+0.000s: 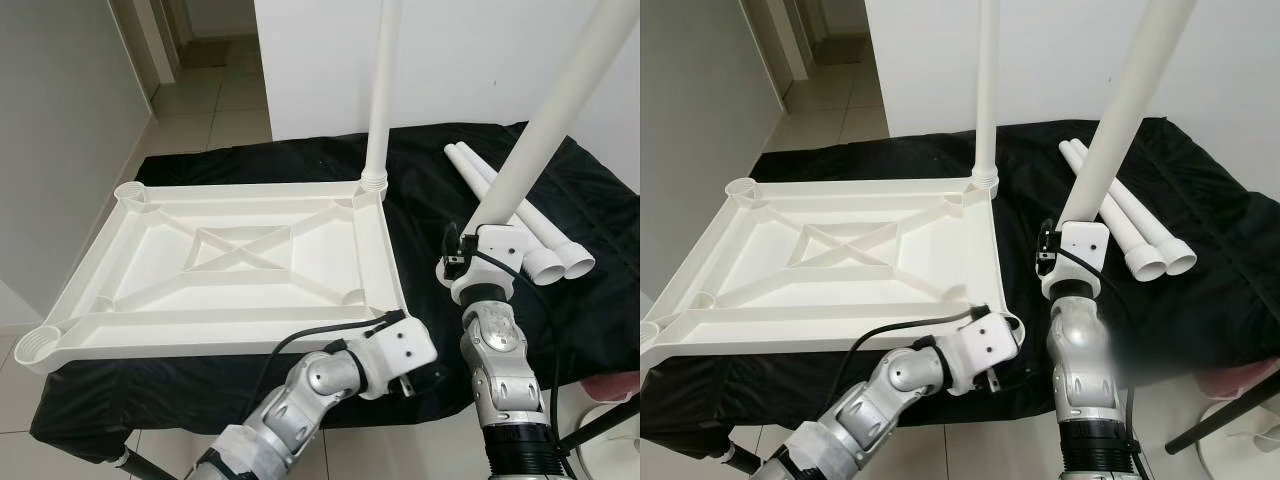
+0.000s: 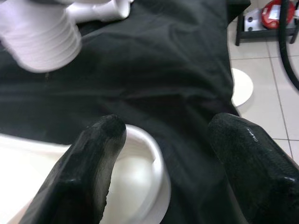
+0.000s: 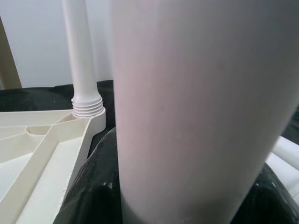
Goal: Building children table
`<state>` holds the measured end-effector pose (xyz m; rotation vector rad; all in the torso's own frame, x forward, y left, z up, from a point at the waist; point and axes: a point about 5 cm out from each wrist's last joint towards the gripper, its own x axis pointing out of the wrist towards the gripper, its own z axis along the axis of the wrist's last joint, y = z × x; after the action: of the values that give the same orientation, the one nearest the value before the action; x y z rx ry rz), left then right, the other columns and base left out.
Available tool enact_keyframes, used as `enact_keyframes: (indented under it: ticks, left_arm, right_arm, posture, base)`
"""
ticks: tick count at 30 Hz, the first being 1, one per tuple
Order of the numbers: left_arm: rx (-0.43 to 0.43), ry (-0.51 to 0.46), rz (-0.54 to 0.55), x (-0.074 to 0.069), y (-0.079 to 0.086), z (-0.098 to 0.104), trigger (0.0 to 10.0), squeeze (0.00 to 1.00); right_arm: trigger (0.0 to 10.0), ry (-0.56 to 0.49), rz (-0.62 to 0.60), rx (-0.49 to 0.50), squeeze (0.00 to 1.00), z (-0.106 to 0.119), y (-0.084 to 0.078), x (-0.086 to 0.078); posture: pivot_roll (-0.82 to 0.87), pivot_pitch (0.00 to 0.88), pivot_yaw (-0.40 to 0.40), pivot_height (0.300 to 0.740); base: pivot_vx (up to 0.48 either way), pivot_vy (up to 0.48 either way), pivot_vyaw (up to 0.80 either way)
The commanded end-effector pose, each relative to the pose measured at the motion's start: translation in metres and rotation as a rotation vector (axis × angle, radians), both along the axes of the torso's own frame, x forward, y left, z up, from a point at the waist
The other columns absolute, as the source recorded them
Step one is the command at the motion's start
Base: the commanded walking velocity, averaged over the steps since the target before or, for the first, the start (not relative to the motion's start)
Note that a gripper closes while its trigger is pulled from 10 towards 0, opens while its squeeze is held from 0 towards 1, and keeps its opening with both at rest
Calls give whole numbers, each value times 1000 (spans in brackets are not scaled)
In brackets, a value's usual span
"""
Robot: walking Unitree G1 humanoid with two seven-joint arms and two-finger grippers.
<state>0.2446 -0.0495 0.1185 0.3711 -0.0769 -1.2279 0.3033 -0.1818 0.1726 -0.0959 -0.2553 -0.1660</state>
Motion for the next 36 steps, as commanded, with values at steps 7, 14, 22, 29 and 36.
enact_keyframes:
  ticks: [7,14,22,29,36]
  left_arm:
    - [-75,-54,156,16,10,14,10000,0]
    - [-124,-72,205,26,35,33,10000,0]
    - [-8,-70,98,15,64,25,10000,0]
    - [90,-3,-7,-1,85,15,10000,0]
    - [248,52,-22,-8,100,-3,10000,0]
  right_arm:
    - [10000,3,4,6,0,1,3,2]
    - [10000,7,3,3,0,0,2,3]
    - [10000,16,12,-3,0,-1,4,5]
    - [10000,20,12,-7,0,-1,2,4]
    - [10000,22,10,-8,0,-1,2,4]
  posture:
    - [-85,8,53,740]
    - [-80,8,49,740]
    - [-69,13,37,740]
    - [-67,18,32,740]
    - [-68,17,35,740]
  base:
    - [0,0,0]
    - [0,0,0]
    - [0,0,0]
    - [0,0,0]
    - [0,0,0]
